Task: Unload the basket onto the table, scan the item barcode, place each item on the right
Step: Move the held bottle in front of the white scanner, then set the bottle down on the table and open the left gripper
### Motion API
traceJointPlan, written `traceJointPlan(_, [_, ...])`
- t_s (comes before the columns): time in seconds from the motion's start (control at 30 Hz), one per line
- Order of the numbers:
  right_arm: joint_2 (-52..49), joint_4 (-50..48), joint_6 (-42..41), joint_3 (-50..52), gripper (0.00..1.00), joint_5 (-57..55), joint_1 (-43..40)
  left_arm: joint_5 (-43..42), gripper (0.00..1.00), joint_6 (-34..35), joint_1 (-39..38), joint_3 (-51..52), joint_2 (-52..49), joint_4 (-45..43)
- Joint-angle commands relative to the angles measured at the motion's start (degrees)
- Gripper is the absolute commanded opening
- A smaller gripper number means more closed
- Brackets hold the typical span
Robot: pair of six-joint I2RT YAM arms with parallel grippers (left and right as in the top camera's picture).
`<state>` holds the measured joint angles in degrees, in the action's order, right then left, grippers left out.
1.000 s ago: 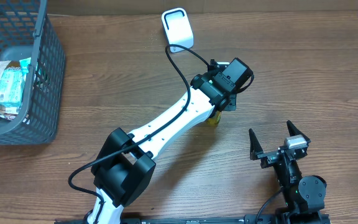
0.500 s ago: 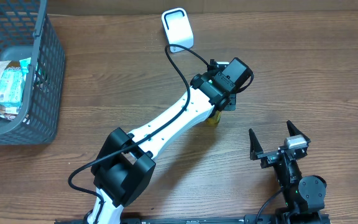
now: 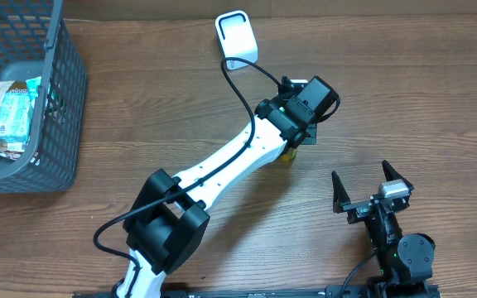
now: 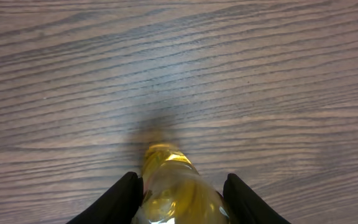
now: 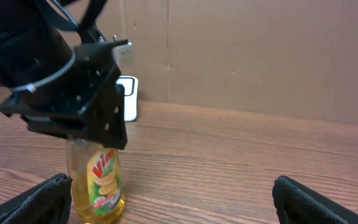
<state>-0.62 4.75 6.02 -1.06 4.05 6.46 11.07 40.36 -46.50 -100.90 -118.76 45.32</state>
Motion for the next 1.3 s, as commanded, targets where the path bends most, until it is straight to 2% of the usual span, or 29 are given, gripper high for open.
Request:
traceJointPlan(0.0, [0.44, -0.17, 0.04, 0.59, 1.0, -0.31, -0.15, 1.11, 0.41, 0.81, -0.42, -1.46, -2.56, -0.66])
traceJointPlan(0.13, [0.44, -0.2, 0.04, 0.59, 1.0, -0.31, -0.15, 1.14, 0.46, 0.81, -0.35, -1.49, -2.62, -1.29])
traceJointPlan(0.3, [0.44, -0.17, 0.04, 0.59, 1.0, -0.31, -0.15, 0.66, 0.76, 0.79, -0.35, -1.49, -2.62, -2.16])
traceJointPlan(0.33, [0.46, -0.17, 0.04, 0.59, 1.0, -0.31, -0.15, 0.66, 0.85, 0.79, -0.35, -1.49, -2.62, -2.14])
traceJointPlan(0.4, [0.44, -0.2, 0.04, 0.59, 1.0, -0.31, -0.15, 0.7, 0.93, 0.5, -0.35, -1.55, -2.54, -2.12])
traceJointPlan(0.6, [0.44, -0.2, 0.04, 0.59, 1.0, -0.31, -0.15, 0.81, 0.95, -1.49, -0.28, -3.96, -0.98, -2.12])
traceJointPlan(0.9, [0.44, -0.2, 0.04, 0.59, 1.0, -0.31, -0.15, 1.64, 0.99, -11.54, 1.77, -12.79, 6.1, -2.03])
traceJointPlan(1.03, [0.46, -0.17, 0.04, 0.59, 1.0, -0.31, -0.15, 5.11, 1.0, -13.94, 5.2, -16.31, 9.92, -0.94])
traceJointPlan(1.27, [0.44, -0.2, 0.04, 0.59, 1.0, -0.31, -0.15, 6.95, 1.0, -18.8, 17.88, -18.73, 17.73, -0.26])
